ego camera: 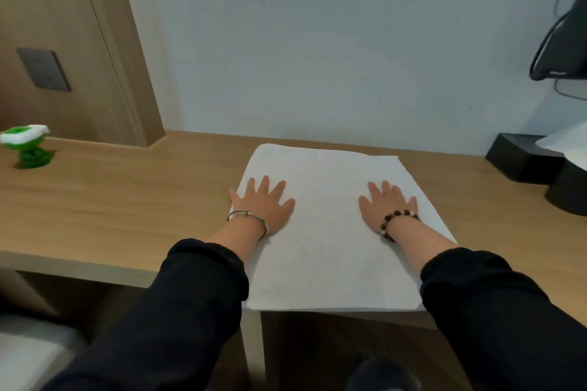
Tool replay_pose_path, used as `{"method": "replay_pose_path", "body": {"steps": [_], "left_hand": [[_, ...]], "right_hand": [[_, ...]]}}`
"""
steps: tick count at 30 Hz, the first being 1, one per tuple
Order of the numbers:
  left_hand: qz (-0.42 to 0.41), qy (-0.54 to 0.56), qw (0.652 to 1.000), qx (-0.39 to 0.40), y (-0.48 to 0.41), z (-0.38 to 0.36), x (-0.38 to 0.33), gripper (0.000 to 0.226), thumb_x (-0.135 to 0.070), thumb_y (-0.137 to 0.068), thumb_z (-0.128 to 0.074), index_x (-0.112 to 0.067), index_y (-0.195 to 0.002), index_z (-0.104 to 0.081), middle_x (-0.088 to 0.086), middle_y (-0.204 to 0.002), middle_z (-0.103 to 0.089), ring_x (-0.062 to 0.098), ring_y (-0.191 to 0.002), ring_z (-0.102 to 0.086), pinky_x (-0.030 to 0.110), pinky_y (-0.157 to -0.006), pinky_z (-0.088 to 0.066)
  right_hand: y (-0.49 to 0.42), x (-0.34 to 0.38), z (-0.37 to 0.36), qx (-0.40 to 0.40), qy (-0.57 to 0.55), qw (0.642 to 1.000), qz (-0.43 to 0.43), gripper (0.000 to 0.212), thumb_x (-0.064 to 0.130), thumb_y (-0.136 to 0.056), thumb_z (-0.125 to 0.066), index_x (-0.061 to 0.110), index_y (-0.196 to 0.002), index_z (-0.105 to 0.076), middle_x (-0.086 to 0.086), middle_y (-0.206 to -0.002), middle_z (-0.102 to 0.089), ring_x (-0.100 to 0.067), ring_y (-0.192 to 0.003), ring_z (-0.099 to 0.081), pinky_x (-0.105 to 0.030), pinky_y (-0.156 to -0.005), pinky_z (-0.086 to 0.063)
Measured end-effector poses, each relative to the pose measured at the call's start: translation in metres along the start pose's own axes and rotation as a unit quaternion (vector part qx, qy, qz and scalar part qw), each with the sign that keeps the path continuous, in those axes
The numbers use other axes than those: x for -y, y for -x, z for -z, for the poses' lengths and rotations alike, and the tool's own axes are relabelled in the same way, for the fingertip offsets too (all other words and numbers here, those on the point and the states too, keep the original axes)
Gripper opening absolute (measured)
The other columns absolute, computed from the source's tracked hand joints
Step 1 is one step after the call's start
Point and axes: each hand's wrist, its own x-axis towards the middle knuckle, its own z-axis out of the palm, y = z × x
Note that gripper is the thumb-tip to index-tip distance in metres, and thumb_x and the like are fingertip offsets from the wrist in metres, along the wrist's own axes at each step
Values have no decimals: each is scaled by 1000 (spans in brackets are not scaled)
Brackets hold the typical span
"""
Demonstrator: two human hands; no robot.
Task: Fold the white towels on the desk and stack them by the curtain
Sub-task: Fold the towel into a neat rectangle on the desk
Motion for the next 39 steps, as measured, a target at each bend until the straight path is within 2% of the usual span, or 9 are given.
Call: {"method": "replay_pose_path", "body": {"steps": [5,7,9,11,14,17,22,32,39], "left_hand": [[9,-3,1000,17,2,4,-2,64,-64,-91,-10,-39,-149,0,-3,-160,7,26,-147,7,63,-110,3],[8,-23,999,41,-4,14,-2,64,-63,-91,-15,-37,-149,-10,-1,-159,-6,29,-146,-5,65,-108,0],[2,-33,998,62,-18,30,-5,59,-56,-91,-26,-29,-143,-29,6,-150,-30,33,-137,-26,62,-110,-12],[-12,-35,997,62,-35,45,-11,52,-48,-93,-33,-23,-139,-37,11,-143,-39,34,-131,-34,54,-110,-23],[-20,-23,999,11,-58,47,-24,49,-42,-98,-28,-26,-145,-28,6,-151,-28,30,-139,-22,55,-111,-19],[-23,-8,999,-26,-74,32,-33,53,-44,-99,-21,-28,-149,-15,1,-158,-10,27,-145,-4,56,-113,-10],[19,17,999,21,-95,14,-29,59,-55,-96,-11,-38,-150,2,-3,-160,11,25,-146,12,58,-114,2],[47,19,998,30,-99,11,-26,63,-65,-89,-11,-46,-148,0,0,-159,14,27,-146,13,63,-109,4],[77,-11,997,-6,-116,18,-9,66,-65,-90,-8,-38,-150,-7,1,-160,-4,24,-145,-4,49,-106,-24]], "right_hand": [[-6,-24,15,24,10,995,-95,60,42,-100,-13,20,-153,2,-2,-160,10,-22,-147,5,-52,-117,-1],[-11,-19,28,60,66,990,-110,67,42,-97,-27,15,-153,-2,-8,-160,1,-28,-146,-2,-54,-117,-4],[-18,-6,39,57,129,988,-68,77,42,-91,-44,12,-151,-5,-13,-158,-3,-33,-145,-5,-55,-116,-8],[-32,12,44,11,121,993,9,73,40,-95,-41,15,-151,-3,-10,-159,5,-30,-146,1,-53,-116,-7],[-54,46,42,-17,79,992,98,62,32,-98,-34,18,-152,-5,-5,-160,7,-25,-147,4,-51,-116,-5],[-74,72,29,-17,43,989,138,58,36,-100,-27,19,-152,-8,-4,-161,4,-24,-147,1,-51,-116,-5],[-100,64,11,8,16,989,145,57,47,-99,-15,27,-152,-7,3,-161,2,-19,-147,1,-51,-115,-3],[-131,-9,16,-26,-10,999,28,59,46,-99,-15,24,-153,-7,4,-161,2,-15,-147,-1,-49,-117,-3],[-136,-14,15,-24,2,1000,3,60,50,-98,-13,27,-153,-3,2,-161,7,-18,-147,3,-49,-117,-1]]}}
